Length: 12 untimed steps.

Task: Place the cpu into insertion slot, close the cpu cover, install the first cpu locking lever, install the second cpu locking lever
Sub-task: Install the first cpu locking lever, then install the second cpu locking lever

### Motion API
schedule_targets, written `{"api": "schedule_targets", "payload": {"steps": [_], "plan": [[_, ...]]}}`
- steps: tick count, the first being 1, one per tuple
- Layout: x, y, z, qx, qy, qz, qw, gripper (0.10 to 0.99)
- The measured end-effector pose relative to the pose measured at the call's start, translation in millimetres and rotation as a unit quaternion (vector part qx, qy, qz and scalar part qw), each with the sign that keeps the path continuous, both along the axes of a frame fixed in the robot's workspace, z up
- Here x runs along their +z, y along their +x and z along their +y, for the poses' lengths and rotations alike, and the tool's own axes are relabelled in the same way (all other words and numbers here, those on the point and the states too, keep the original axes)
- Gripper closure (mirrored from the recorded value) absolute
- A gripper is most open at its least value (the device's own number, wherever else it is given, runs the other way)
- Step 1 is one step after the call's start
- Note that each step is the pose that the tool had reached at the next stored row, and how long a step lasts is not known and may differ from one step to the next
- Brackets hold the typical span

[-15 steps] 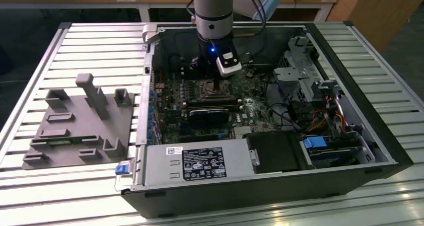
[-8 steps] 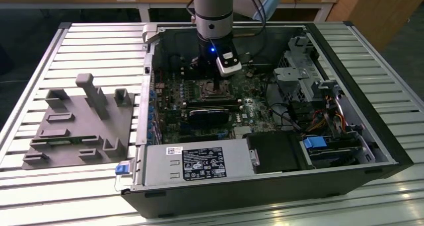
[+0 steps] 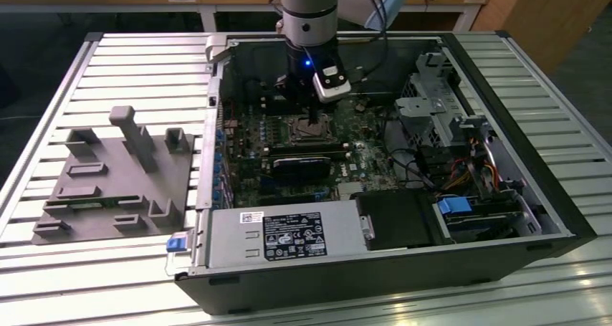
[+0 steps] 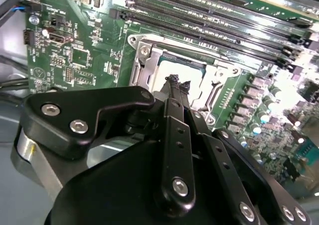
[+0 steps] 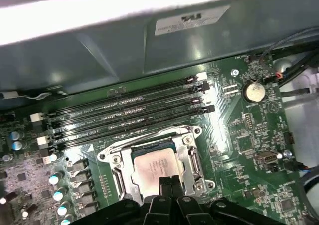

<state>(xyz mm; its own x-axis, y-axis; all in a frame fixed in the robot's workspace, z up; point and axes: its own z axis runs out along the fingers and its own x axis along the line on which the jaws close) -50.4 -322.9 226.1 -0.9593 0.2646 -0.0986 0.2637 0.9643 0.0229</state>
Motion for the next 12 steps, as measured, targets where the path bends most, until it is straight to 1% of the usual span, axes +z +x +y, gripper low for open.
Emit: {"api": "schedule_targets", "payload": {"steps": [3,5,12], "plan": [[5.5,0.0,0.0,0.000,0.0000,0.0000,1.0000,0.980],[7.7,0.0,0.0,0.000,0.0000,0.0000,1.0000,0.980],[8.6,0.0,0.0,0.000,0.0000,0.0000,1.0000,0.980]]}}
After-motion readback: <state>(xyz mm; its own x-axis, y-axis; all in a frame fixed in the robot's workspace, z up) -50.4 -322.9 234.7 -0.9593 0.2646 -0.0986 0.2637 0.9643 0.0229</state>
